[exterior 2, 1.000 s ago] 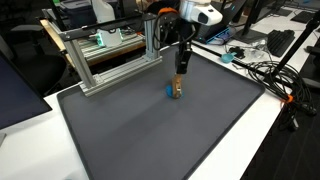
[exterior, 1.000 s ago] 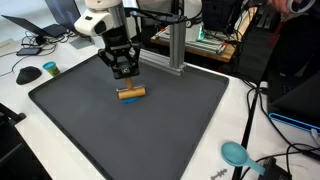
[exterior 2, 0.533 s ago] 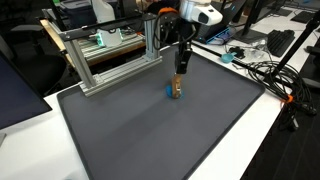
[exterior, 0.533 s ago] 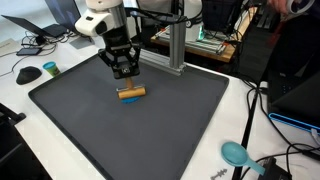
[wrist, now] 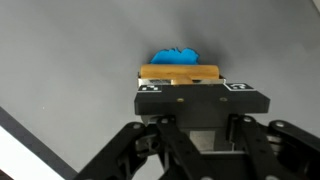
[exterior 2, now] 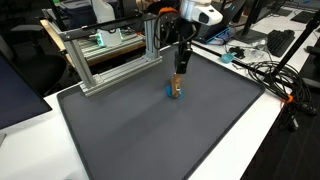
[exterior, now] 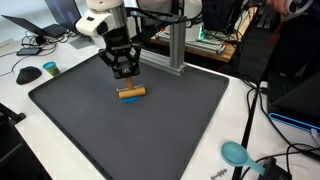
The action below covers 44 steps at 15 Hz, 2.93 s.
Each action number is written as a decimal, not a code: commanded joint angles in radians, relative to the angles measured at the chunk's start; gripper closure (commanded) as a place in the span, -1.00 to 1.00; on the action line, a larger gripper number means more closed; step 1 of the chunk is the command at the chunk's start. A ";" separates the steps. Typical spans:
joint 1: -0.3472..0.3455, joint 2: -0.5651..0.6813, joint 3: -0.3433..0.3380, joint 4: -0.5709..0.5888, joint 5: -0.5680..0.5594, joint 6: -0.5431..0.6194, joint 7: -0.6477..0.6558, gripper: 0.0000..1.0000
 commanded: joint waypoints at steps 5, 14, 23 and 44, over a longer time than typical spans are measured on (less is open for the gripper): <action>0.000 0.067 -0.014 -0.058 -0.037 -0.025 -0.001 0.57; -0.001 0.058 -0.014 -0.068 -0.040 -0.026 -0.004 0.57; -0.002 -0.001 0.002 0.000 -0.008 -0.009 -0.002 0.07; 0.012 0.022 -0.009 0.022 -0.072 -0.108 0.036 0.57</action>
